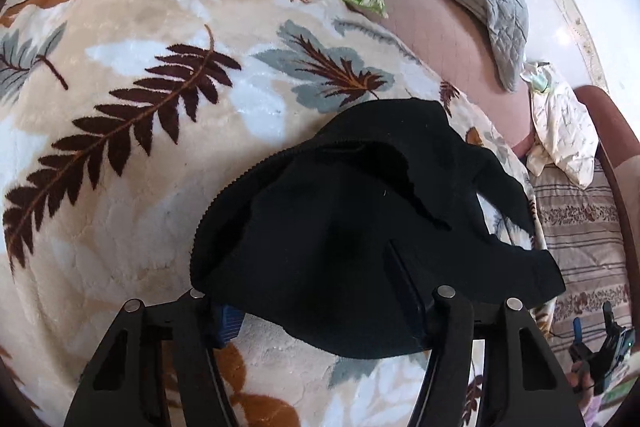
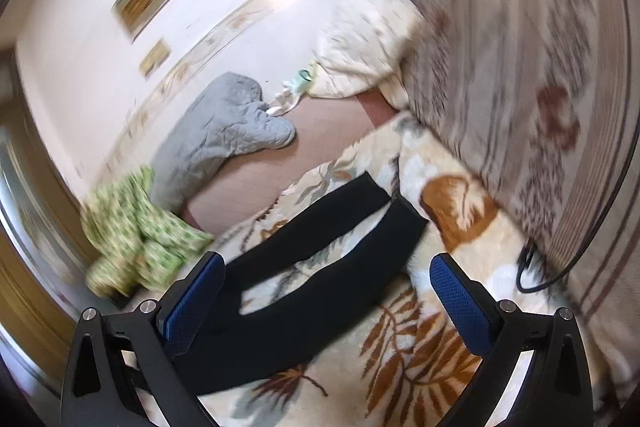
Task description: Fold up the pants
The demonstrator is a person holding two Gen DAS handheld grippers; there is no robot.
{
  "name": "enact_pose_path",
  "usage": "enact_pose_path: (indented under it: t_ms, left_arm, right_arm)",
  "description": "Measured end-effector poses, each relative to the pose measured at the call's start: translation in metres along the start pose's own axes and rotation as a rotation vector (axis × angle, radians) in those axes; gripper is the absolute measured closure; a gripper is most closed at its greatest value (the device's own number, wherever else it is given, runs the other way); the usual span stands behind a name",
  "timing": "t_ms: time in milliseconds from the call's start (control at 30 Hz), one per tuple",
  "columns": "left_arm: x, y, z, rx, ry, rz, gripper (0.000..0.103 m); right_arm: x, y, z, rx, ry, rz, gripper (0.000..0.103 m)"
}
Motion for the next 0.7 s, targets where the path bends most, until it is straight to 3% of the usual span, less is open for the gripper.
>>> enact_pose_path:
  t_ms: [100, 233, 333, 400, 467, 533, 600, 667, 700]
  left_arm:
    - [0.003, -0.001, 0.003, -0.001, 0.014, 0.022, 0.042]
    - [0.006, -0.003, 0.005, -0.003, 0.027, 0.029, 0.04]
    - [0.007, -0.004, 0.007, -0.015, 0.044, 0.034, 0.042]
    - [0.006, -0.007, 0.01, -0.024, 0.059, 0.052, 0.056]
    - [0.006, -0.007, 0.009, -0.05, 0.065, 0.051, 0.081]
    - [0.006, -0.012, 0.007, -0.067, 0.063, 0.068, 0.094]
    - [0.007, -0.019, 0.006, -0.059, 0.053, 0.097, 0.097]
    - [0.009, -0.031, 0.0, -0.033, 0.022, 0.131, 0.098]
    - [0.011, -0.038, -0.005, -0.015, -0.003, 0.14, 0.098]
  right_arm:
    - [-0.011, 0.01, 0.029, -0.077, 0.154, -0.052, 0.003]
    - [-0.027, 0.026, 0.057, -0.148, 0.325, -0.027, 0.024]
    - [-0.035, 0.045, 0.071, -0.125, 0.373, -0.01, 0.033]
    - [-0.037, 0.06, 0.072, -0.098, 0.359, -0.033, 0.044]
    - [-0.037, 0.075, 0.069, -0.068, 0.321, -0.071, 0.057]
    - [-0.032, 0.087, 0.067, -0.037, 0.277, -0.12, 0.064]
    - [-0.029, 0.088, 0.065, 0.01, 0.231, -0.131, 0.069]
    - [-0.028, 0.088, 0.063, 0.013, 0.209, -0.143, 0.098]
    - [-0.026, 0.087, 0.064, 0.014, 0.21, -0.158, 0.099]
Point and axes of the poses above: each gripper's, at about its wrist camera, not at the fingertips, and y roughly the way its jaws point, z to its right, x to its underside, the point moved 3 cm from there along y, roughly the way its jaws point, and after that the axes turned 7 degrees about y, right-handed, at the moved point
